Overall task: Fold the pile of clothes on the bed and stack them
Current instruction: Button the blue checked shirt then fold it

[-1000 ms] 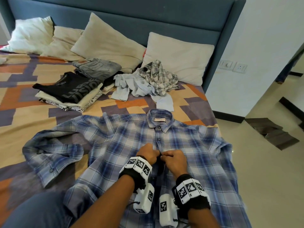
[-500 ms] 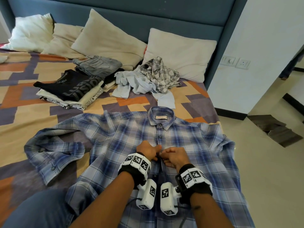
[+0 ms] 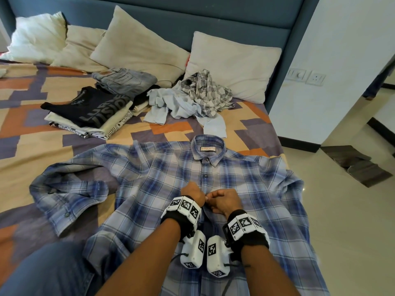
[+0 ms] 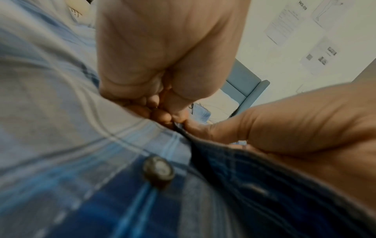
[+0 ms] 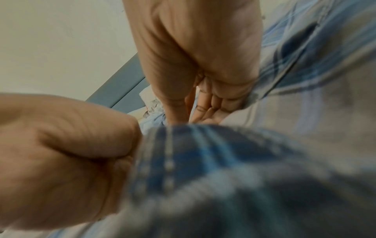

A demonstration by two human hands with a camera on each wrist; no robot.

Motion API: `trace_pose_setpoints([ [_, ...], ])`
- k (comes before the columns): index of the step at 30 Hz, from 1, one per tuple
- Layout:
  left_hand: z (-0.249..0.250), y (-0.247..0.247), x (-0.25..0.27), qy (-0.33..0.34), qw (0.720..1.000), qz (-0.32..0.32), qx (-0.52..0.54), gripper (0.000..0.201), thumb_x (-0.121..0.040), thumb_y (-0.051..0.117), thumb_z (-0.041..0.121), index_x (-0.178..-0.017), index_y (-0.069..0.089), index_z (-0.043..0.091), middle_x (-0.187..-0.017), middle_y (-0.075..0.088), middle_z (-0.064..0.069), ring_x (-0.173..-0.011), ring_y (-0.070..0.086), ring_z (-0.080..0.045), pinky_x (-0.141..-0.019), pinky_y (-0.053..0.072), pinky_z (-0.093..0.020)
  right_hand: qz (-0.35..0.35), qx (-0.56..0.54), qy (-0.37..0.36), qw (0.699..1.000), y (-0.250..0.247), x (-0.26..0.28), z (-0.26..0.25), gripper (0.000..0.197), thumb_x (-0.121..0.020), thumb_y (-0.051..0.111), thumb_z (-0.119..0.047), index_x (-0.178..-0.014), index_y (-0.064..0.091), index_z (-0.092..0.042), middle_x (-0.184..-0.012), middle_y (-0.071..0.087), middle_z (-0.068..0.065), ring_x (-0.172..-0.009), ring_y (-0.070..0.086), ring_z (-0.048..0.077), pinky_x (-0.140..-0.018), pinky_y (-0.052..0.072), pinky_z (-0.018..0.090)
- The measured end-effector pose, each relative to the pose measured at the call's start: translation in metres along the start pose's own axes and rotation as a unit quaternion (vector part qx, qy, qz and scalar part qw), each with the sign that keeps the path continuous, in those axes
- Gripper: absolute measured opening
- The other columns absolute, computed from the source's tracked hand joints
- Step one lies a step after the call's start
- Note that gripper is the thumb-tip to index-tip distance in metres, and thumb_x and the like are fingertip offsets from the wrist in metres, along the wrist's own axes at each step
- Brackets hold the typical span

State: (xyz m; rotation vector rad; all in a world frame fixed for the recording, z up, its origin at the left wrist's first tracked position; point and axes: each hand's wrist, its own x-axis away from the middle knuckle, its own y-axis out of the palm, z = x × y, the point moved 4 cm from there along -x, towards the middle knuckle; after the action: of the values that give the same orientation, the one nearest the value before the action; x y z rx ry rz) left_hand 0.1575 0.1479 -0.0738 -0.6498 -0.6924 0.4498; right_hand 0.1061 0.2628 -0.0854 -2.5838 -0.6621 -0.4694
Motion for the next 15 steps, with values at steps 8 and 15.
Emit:
trace_pose_setpoints([
  [8, -0.008, -0.001, -0.003, 0.031, 0.999, -0.007, -0.001, 0.032, -0.099, 0.043, 0.013, -0.121, 0.062, 0.001, -0.126, 0.062, -0.015, -0.117, 0.057, -0.027, -0.091, 0.044, -0.027, 0.044, 0.096, -0.042, 0.994, 0.005, -0.003, -0.006, 0.036, -0.083, 0.064, 0.004, -0.055, 0.066, -0.019, -0.063, 0.066, 0.003, -0.050, 0.054, 0.012, -0.052, 0.051, 0.026],
  [15, -0.005, 0.002, 0.000, 0.046, 0.998, 0.012, -0.032, 0.022, -0.096, 0.051, 0.016, -0.078, 0.059, 0.005, -0.104, 0.067, -0.017, -0.094, 0.064, -0.030, -0.080, 0.052, -0.034, 0.036, 0.209, -0.079, 0.974, 0.014, -0.003, -0.011, 0.035, -0.090, 0.050, -0.010, -0.058, 0.055, -0.023, -0.089, 0.070, 0.010, -0.089, 0.065, 0.030, -0.079, 0.053, 0.033],
])
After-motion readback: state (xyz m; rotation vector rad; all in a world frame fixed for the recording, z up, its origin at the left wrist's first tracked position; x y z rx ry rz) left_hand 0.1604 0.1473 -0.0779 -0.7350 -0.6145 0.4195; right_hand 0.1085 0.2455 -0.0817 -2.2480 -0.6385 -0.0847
